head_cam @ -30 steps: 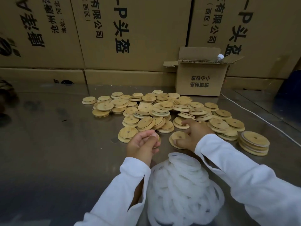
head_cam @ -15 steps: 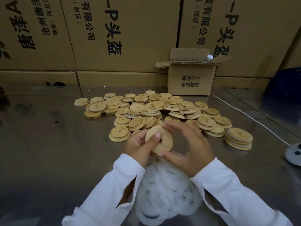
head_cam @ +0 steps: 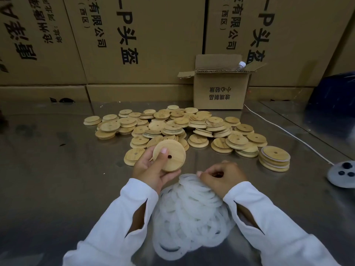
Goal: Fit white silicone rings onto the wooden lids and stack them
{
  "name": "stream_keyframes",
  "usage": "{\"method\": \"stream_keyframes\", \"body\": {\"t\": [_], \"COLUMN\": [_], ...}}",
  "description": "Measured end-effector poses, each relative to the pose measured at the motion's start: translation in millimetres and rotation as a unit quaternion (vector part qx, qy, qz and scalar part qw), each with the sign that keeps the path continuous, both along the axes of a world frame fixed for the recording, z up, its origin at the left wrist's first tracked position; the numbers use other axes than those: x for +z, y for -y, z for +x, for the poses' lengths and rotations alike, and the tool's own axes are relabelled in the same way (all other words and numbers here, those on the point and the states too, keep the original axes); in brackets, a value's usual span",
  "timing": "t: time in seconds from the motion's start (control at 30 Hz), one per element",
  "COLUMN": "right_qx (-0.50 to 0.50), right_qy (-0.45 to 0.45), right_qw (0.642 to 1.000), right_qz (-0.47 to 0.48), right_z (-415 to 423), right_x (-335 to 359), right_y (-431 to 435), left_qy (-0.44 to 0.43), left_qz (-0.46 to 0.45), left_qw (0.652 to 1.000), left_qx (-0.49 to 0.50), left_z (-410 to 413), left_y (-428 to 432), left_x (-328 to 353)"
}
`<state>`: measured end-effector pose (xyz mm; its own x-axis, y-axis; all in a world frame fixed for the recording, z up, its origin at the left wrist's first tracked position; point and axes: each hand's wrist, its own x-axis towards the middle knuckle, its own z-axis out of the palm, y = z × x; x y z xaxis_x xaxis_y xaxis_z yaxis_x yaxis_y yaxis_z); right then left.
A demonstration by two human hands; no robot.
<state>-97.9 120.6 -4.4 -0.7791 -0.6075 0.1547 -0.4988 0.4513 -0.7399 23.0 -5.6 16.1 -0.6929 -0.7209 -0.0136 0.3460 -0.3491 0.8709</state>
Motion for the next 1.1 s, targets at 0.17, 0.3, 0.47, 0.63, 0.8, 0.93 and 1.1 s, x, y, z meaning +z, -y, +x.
{"method": "stream_keyframes", "body": {"t": [0.17, 0.3, 0.47, 0.63, 0.8, 0.93, 1.1], "right_qx": [0.001, -0.013, -0.014, 0.076, 0.165, 0.135, 0.082], "right_qy": [0.002, 0.032, 0.077, 0.12, 0.147, 0.144, 0.153], "right_qw": [1.0, 0.999, 0.994, 0.972, 0.931, 0.92, 0.923], "right_qz": [0.015, -0.005, -0.077, -0.188, -0.291, -0.34, -0.343], "right_z": [1, 3, 5, 12, 27, 29, 28], "right_x": [0, 0, 3, 22, 38, 39, 37], "right_y": [-1, 0, -4, -7, -7, -7, -5], "left_qy": [0.009, 0.011, 0.007, -0.019, -0.004, 0.019, 0.019], "left_qz": [0.007, 0.008, 0.011, 0.046, 0.063, 0.012, -0.102], "left_qw": [1.0, 1.0, 1.0, 0.999, 0.998, 0.998, 0.987], "left_qx": [0.001, -0.004, 0.001, 0.012, -0.002, -0.062, -0.123], "left_z": [2, 1, -1, 0, -1, -4, 0], "left_y": [-2, -2, -2, 0, 0, -6, -14], "left_x": [2, 3, 2, 4, 4, 5, 1]}}
